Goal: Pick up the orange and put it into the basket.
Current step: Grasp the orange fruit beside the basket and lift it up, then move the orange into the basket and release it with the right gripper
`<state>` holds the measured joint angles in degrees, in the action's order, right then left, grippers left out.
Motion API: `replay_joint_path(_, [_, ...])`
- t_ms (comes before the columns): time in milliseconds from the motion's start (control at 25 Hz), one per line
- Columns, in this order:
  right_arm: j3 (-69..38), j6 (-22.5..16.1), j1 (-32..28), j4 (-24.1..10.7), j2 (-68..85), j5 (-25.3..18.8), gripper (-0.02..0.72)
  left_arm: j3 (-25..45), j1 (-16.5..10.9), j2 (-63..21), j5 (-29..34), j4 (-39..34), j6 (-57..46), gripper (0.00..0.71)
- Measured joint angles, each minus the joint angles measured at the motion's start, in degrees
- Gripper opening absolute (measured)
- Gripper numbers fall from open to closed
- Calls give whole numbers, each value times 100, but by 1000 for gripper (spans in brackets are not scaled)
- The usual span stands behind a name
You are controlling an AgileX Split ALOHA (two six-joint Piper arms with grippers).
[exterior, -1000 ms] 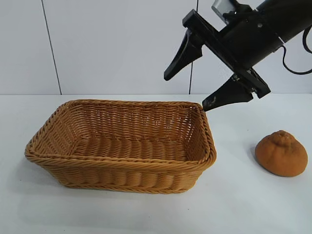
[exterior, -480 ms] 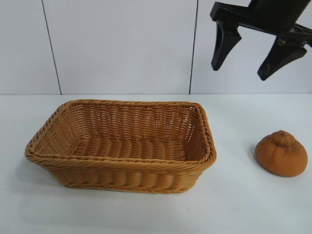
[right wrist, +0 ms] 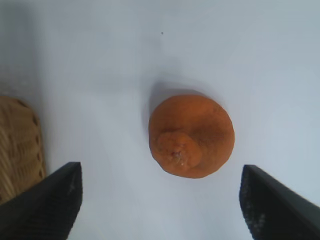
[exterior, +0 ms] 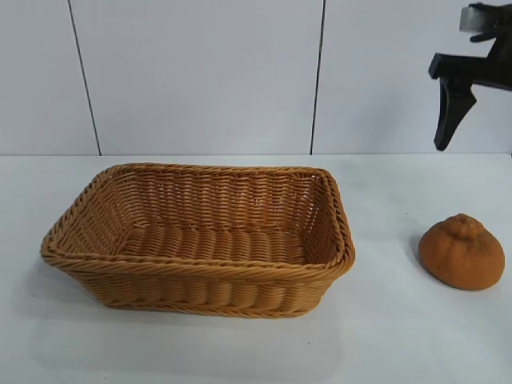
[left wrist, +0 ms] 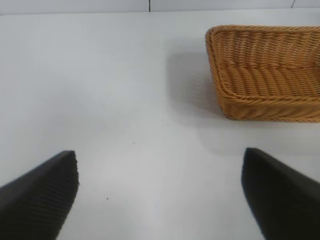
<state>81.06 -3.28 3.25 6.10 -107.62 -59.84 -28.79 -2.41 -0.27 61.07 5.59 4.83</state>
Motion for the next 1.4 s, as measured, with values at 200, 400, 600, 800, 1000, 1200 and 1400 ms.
replay_joint_path(200, [0,50,0,4,-785,72,588,0,0,0,-3,-5,-2,630])
replay_joint_path(400, [0,54,0,-156,-1446,154,588,0,0,0,-3,-5,-2,630])
replay_joint_path(600, [6,49,0,-176,-1567,220,351,0,0,0,-3,-5,-2,630])
replay_joint_path(800, [36,35,0,-176,-1498,82,64,0,0,0,-3,-5,-2,630])
replay_joint_path(1000, [36,82,0,-191,-1252,33,64,0,0,0,-3,-5,-2,630])
replay_joint_path(1200, [191,101,0,-155,-590,-19,64,0,0,0,-3,-5,-2,630])
replay_joint_path(1400, [563,101,0,120,49,-212,64,0,0,0,-3,-5,-6,630])
